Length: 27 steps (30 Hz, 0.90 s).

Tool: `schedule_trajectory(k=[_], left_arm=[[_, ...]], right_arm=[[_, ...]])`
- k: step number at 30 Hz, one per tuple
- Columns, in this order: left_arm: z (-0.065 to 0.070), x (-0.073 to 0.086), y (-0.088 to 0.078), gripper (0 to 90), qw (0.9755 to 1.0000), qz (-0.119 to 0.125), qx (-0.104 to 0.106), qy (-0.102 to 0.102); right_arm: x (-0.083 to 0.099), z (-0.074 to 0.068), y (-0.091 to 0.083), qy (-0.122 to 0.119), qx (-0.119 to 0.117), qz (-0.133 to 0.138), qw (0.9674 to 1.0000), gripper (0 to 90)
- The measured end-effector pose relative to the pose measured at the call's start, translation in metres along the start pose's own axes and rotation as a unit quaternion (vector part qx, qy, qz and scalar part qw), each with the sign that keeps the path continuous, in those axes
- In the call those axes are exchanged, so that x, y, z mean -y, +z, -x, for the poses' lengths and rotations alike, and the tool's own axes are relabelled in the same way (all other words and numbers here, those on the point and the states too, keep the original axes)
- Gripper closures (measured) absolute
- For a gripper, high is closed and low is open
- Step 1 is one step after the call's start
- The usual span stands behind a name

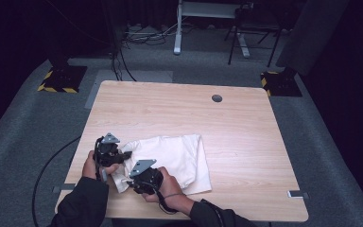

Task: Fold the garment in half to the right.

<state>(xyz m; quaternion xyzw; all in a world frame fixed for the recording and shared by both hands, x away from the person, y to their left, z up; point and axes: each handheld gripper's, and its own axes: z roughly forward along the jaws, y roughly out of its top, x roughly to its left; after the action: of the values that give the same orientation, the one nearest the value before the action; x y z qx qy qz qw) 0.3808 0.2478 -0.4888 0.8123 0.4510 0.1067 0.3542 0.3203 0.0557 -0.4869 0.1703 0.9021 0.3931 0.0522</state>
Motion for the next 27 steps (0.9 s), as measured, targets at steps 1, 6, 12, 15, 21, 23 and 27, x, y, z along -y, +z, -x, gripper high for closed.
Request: schedule_trajectory(k=[1, 6, 12, 15, 21, 23, 27], left_arm=[[0.000, 0.001, -0.002, 72.2, 1.0000, 0.000, 0.000, -0.002], [0.000, 0.002, -0.011, 72.2, 0.9999, -0.003, -0.013, 0.005], [0.002, 0.001, -0.020, 72.5, 0.9997, -0.006, -0.023, 0.009], [0.003, 0.000, -0.025, 72.6, 0.9997, -0.001, -0.025, 0.007], [0.007, -0.004, -0.036, 72.8, 0.9996, 0.018, -0.023, 0.006], [0.009, -0.006, -0.040, 72.9, 0.9994, 0.023, -0.024, 0.010], [0.014, -0.012, -0.048, 73.1, 0.9991, 0.037, -0.019, 0.011]], right_arm=[[-0.001, -0.001, 0.000, 0.003, -0.005, 0.002, 1.0000, 76.2], [-0.005, -0.003, -0.002, 0.001, -0.013, 0.012, 0.9998, 76.5], [-0.009, -0.005, -0.006, 0.003, -0.019, 0.024, 0.9995, 76.9], [-0.011, -0.007, -0.009, 0.000, -0.019, 0.030, 0.9994, 77.0], [-0.015, -0.008, -0.015, -0.003, -0.022, 0.038, 0.9990, 77.1], [-0.016, -0.008, -0.018, -0.005, -0.021, 0.043, 0.9988, 77.1], [-0.019, -0.007, -0.027, -0.005, -0.021, 0.053, 0.9984, 77.1]])
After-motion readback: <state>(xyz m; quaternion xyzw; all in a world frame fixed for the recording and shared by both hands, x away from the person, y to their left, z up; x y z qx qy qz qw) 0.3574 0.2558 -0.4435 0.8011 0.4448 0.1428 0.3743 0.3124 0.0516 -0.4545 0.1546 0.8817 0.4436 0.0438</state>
